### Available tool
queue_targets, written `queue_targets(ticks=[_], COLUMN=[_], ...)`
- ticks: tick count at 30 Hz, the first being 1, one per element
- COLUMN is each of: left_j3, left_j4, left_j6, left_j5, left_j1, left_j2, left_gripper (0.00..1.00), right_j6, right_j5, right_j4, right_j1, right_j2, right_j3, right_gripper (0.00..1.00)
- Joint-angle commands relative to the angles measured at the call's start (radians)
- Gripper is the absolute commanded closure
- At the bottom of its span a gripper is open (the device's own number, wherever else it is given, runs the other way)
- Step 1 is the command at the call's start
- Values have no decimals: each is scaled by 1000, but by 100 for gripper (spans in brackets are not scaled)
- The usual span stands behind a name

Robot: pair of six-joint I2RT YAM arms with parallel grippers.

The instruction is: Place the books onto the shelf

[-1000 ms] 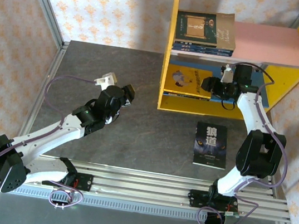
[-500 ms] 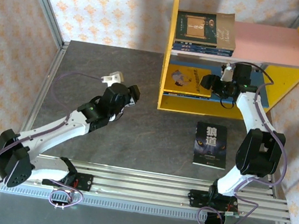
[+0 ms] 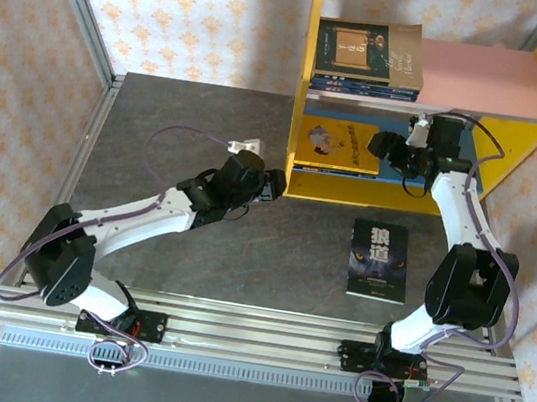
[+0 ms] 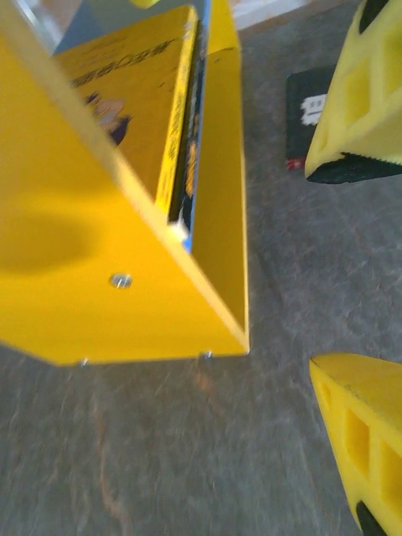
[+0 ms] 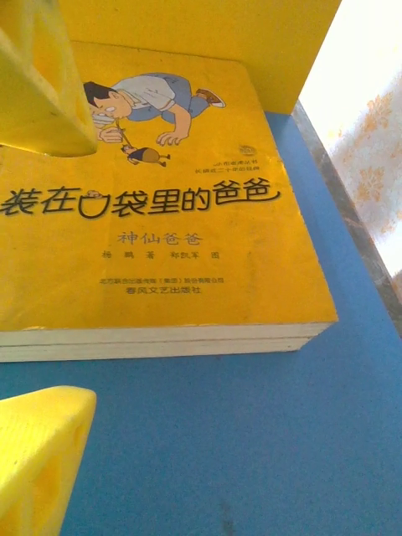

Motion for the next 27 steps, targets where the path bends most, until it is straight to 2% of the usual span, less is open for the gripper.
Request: queue_targets(ticks=[1,15,27], left_j3=[73,269,376], left_j4=[28,8,-28], left_j6=[28,34,68], left_j5=[64,152,133], left_j1=[-19,-26,-24], left_j2=[43,258,354], left_gripper=[44,44,44], right_j6=[5,21,25], right_j5=[16,-40,-58], right_j4=[19,44,52], right_j1=[-1,0,14], right_j2=[-36,-41,-27], right_j3=[-36,-75,-74], right_gripper=[28,29,29])
